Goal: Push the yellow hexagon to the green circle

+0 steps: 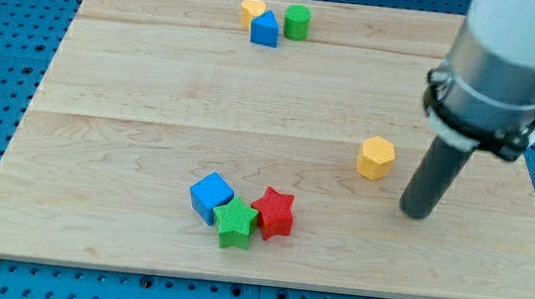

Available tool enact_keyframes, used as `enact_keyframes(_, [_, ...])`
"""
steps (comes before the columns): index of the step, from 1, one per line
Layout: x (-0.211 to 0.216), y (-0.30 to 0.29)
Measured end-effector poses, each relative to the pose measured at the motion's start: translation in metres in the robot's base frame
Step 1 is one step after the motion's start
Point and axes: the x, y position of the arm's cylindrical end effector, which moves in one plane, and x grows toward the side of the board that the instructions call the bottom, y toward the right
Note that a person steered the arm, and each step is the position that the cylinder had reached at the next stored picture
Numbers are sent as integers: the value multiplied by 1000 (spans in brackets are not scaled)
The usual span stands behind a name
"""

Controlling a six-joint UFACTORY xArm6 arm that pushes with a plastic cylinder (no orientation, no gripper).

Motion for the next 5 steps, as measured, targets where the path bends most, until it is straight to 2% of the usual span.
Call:
enact_keyframes(1, [-59, -46])
enact_keyframes(2, [-67, -87])
enact_keyframes(3, [-1, -72])
enact_keyframes(4, [-44, -115])
enact_keyframes(5, [-121, -122])
